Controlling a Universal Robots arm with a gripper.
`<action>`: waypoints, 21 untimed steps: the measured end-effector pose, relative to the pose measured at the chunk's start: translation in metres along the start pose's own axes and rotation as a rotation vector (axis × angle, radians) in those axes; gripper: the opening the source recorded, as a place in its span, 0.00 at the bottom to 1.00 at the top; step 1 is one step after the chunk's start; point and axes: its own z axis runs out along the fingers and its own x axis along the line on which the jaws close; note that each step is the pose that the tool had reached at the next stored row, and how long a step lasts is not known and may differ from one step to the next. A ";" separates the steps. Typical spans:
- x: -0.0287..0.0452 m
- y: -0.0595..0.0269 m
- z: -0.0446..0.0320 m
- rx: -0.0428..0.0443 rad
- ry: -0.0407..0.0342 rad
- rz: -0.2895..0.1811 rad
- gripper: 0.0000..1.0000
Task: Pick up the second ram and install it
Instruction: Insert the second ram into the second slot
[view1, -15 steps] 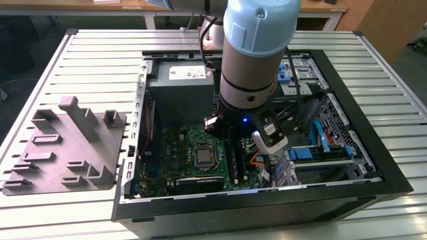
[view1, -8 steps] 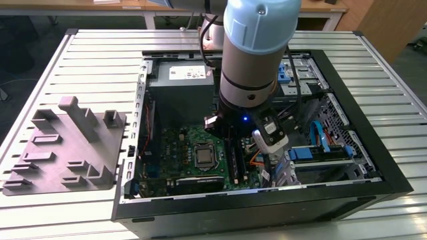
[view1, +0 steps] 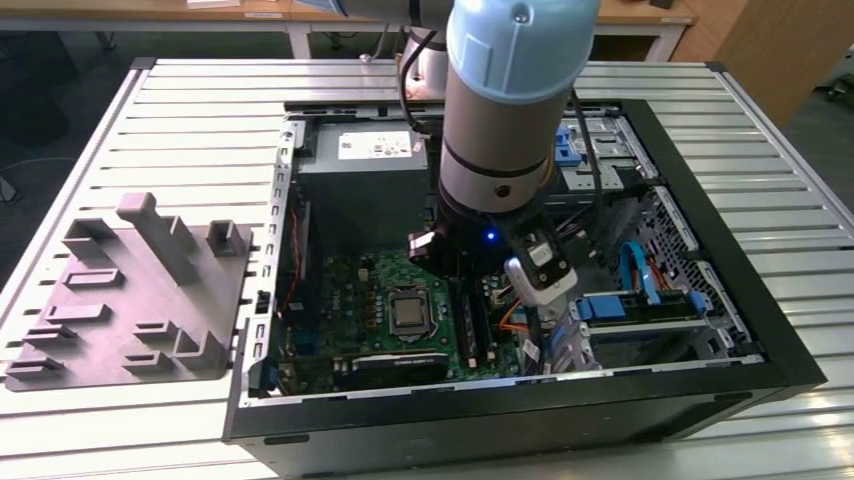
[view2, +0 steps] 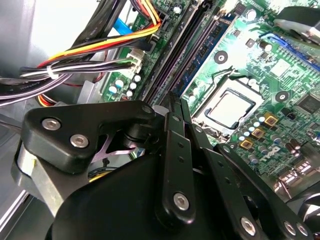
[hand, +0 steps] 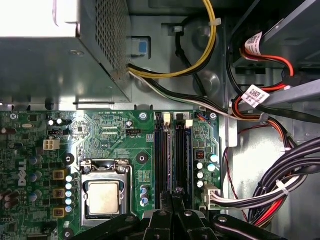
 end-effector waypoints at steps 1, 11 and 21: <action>0.0000 0.0002 0.0000 0.0019 -0.0001 0.000 0.12; 0.0001 0.0025 0.0001 0.0092 -0.0001 0.000 0.12; 0.0005 0.0036 0.0010 0.0089 -0.0001 0.000 0.12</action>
